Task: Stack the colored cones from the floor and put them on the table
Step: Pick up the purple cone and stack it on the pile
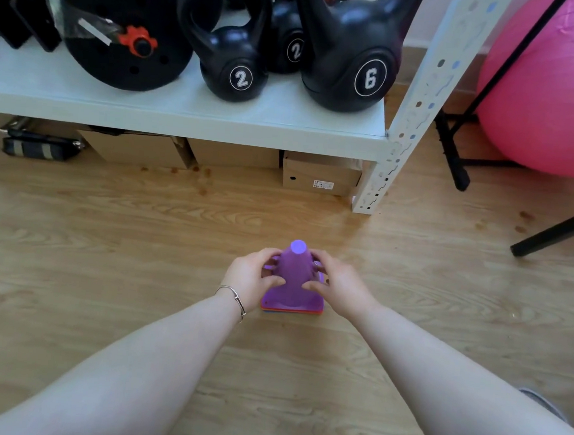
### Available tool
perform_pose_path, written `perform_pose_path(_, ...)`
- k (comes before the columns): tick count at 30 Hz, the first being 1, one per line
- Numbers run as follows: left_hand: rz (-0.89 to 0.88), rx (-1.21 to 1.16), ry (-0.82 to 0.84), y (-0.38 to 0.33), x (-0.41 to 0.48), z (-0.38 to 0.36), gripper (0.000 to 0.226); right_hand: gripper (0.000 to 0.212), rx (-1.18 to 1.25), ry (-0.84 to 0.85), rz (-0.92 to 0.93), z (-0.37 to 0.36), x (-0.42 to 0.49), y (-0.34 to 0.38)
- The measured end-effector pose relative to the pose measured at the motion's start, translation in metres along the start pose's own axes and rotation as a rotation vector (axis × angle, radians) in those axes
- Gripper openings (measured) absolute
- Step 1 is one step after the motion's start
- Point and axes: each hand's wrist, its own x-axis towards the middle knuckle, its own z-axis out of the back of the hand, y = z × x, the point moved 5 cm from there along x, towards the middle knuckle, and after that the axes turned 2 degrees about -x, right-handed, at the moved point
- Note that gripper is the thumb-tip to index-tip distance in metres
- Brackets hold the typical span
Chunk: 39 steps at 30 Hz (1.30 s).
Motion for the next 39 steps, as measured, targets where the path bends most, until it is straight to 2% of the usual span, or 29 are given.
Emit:
perform_pose_path(6, 0.071, -0.038, 0.049, 0.010, 0.005, 0.000, 0.053, 0.068, -0.049, 0.082, -0.045, 0.001, 0.005, -0.008)
perform_pose_path(13, 0.294, 0.011, -0.005, 0.055, 0.019, 0.007, 0.046, 0.046, -0.086, 0.051, -0.329, 0.013, 0.017, -0.045)
perform_pose_path(18, 0.503, -0.213, -0.027, 0.080, 0.033, -0.014, 0.043, 0.039, 0.109, -0.007, -0.563, -0.003, 0.031, -0.064)
perform_pose_path(22, 0.613, -0.383, -0.041, 0.101, 0.042, -0.033, 0.039, 0.015, 0.149, -0.008, -0.616, -0.028, 0.047, -0.085)
perform_pose_path(25, 0.648, -0.464, -0.090, 0.114, 0.044, -0.037, 0.034, 0.018, 0.158, -0.092, -0.653, -0.031, 0.045, -0.077)
perform_pose_path(29, 0.650, -0.536, -0.100, 0.105, 0.041, -0.036, 0.021, 0.028, 0.122, -0.121, -0.720, -0.030, 0.040, -0.068)
perform_pose_path(32, 0.634, -0.518, -0.087, 0.104, 0.043, -0.041, 0.015, 0.022, 0.226, -0.120, -0.733, -0.040, 0.044, -0.079)
perform_pose_path(36, 0.661, -0.451, -0.090, 0.108, 0.049, -0.042, 0.015, 0.011, 0.301, -0.104, -0.746, -0.067, 0.066, -0.134)
perform_pose_path(39, 0.691, -0.428, -0.080, 0.114, 0.052, -0.043, 0.009, 0.010, 0.327, -0.124, -0.743, -0.062, 0.064, -0.125)
